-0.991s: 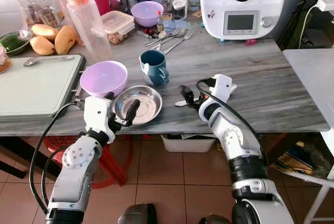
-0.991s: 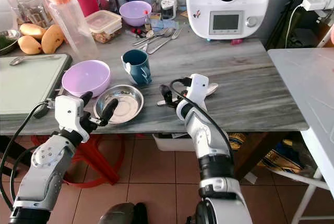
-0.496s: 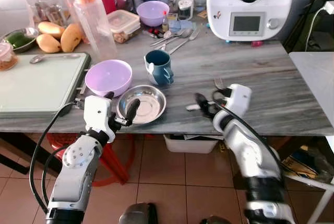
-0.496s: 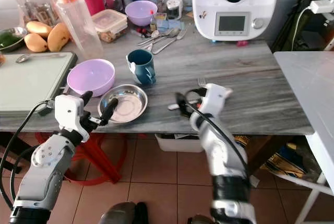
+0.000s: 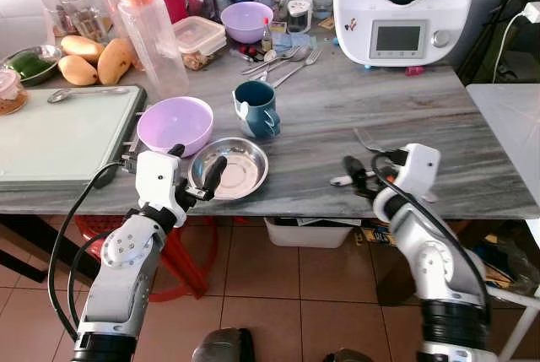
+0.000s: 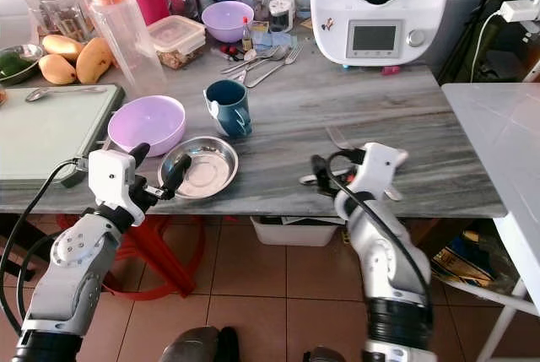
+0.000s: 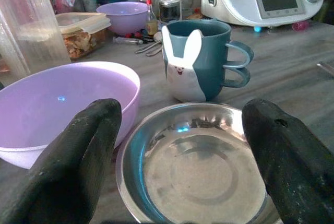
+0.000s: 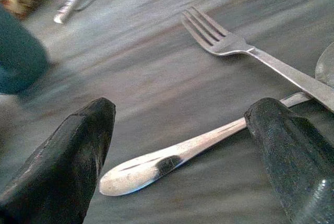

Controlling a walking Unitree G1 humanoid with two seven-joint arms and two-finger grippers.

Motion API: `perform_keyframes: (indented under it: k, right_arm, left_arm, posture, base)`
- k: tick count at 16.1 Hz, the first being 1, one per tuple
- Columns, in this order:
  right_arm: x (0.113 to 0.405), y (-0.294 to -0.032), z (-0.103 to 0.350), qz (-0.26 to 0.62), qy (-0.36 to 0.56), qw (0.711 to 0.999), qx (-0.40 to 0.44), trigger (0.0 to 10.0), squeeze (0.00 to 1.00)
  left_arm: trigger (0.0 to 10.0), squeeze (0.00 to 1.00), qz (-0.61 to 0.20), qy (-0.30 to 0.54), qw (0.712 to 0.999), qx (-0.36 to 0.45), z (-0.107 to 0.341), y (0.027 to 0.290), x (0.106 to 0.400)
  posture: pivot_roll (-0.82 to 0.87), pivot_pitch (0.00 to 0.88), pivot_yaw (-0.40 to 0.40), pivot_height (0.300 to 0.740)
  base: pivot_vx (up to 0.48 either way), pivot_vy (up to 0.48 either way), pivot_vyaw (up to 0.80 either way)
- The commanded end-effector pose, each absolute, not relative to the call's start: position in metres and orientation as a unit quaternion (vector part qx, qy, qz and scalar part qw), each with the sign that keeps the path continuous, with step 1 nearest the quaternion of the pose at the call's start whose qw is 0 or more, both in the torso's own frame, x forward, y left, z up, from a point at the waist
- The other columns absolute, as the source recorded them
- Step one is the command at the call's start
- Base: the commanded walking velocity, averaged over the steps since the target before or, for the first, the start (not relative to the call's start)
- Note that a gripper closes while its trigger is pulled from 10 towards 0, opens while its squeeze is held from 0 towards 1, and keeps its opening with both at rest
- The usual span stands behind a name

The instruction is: Setting the table

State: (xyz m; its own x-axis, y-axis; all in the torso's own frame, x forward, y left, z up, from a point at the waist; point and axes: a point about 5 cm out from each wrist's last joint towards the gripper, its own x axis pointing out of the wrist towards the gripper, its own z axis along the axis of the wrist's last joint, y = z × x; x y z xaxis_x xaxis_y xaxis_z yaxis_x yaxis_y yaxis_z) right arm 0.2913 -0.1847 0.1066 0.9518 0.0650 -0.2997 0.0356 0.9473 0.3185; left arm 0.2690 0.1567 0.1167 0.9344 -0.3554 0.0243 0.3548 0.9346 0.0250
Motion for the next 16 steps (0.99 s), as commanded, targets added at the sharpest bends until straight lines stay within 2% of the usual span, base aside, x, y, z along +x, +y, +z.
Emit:
perform_keyframes:
  k: [1,3,7,9,11,13,16]
  right_arm:
    - [0.288,-0.190,0.105,-0.009,0.161,0.976,0.150,10.0,0.00]
    - [0.293,-0.196,0.115,-0.033,0.136,0.984,0.112,10.0,0.00]
    - [0.305,-0.183,0.135,-0.030,0.075,0.993,0.088,10.0,0.00]
    - [0.316,-0.180,0.153,-0.056,0.022,0.993,0.102,10.0,0.00]
    - [0.326,-0.178,0.161,-0.114,0.012,0.981,0.158,10.0,0.00]
    - [0.331,-0.165,0.167,-0.142,0.008,0.970,0.197,10.0,0.00]
    - [0.316,-0.164,0.151,-0.209,0.040,0.949,0.234,10.0,0.00]
  left_arm:
    - [10.0,0.00,-0.177,-0.016,0.984,0.017,0.118,0.161,0.271]
    - [10.0,0.00,-0.177,-0.017,0.984,0.017,0.119,0.161,0.272]
    - [10.0,0.00,-0.176,-0.018,0.984,0.016,0.119,0.159,0.272]
    - [10.0,0.00,-0.176,-0.018,0.984,0.016,0.118,0.159,0.272]
    - [10.0,0.00,-0.181,-0.017,0.983,0.015,0.118,0.157,0.272]
    - [10.0,0.00,-0.182,-0.019,0.983,0.015,0.119,0.157,0.275]
    - [10.0,0.00,-0.181,-0.022,0.983,0.015,0.121,0.158,0.276]
  posture:
    - [0.02,0.007,0.084,0.740]
    - [0.02,0.005,0.084,0.740]
    - [0.02,0.004,0.080,0.740]
    - [0.02,0.005,0.082,0.740]
    - [0.02,0.002,0.084,0.740]
    - [0.02,0.000,0.083,0.740]
    - [0.02,0.000,0.079,0.740]
  base:
    - [0.000,0.000,0.00]
    - [0.000,0.000,0.00]
    - [0.000,0.000,0.00]
    - [0.000,0.000,0.00]
    - [0.000,0.000,0.00]
    - [0.000,0.000,0.00]
    - [0.000,0.000,0.00]
